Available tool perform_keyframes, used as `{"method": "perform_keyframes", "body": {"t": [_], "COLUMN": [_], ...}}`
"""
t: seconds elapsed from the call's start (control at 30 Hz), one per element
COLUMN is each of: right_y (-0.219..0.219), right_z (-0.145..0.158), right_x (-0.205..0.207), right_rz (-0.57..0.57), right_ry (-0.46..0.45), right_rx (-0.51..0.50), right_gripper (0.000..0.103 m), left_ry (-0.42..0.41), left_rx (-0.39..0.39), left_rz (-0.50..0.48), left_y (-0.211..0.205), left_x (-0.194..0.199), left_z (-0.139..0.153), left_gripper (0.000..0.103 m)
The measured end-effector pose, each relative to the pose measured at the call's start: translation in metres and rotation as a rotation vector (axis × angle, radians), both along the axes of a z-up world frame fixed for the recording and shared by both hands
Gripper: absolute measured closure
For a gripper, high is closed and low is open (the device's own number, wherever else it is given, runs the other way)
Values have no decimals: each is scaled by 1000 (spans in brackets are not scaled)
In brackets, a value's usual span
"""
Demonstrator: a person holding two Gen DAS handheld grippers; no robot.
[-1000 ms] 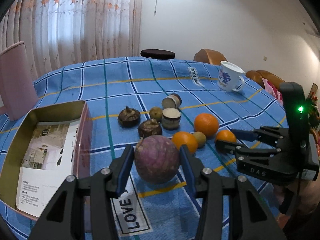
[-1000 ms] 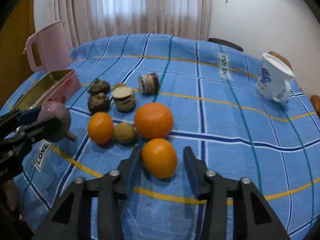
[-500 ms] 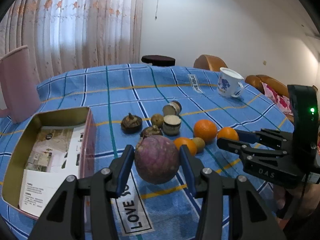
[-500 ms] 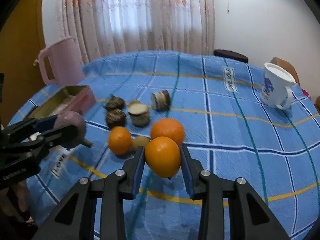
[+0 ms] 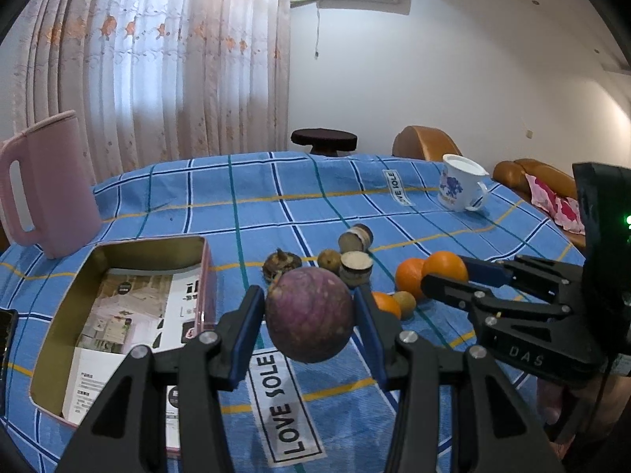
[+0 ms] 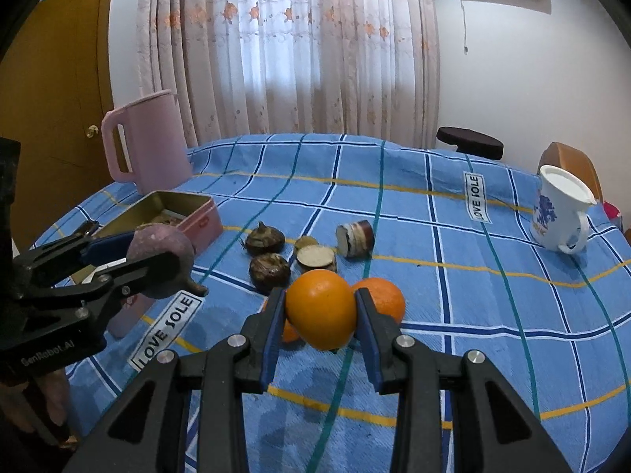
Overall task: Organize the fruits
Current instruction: 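Grasp an orange with the right gripper while the left gripper holds the purple fruit, then lower the purple fruit into the tin with the left gripper while the right releases the orange there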
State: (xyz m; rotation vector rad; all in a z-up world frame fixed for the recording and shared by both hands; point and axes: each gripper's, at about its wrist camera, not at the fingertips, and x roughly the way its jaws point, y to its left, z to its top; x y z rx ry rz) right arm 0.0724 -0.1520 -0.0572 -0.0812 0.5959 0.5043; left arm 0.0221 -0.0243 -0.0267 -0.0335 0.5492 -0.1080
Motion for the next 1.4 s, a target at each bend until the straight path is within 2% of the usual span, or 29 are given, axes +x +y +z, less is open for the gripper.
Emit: {"method": "perform_keyframes", "body": {"t": [0.5, 0.9, 1.2, 1.4], "right_y": [19, 100, 161, 191], "right_z": [18, 49, 37, 20], "right_x": [-1, 1, 4, 5], "right_rz": [53, 221, 314, 346], "right_ry": [-46, -114, -85, -59], "right_rx": [15, -7, -25, -64], "right_gripper": [66, 66, 66, 66], "left_ry": [-43, -39, 15, 40], "left_rx": [12, 19, 11, 22], "left_rz": [47, 203, 301, 325], "left_y": [19, 89, 139, 152], "left_x": [-8, -8, -5, -5], "left_z": [12, 20, 3, -6], "left_gripper": [54, 54, 54, 54]}}
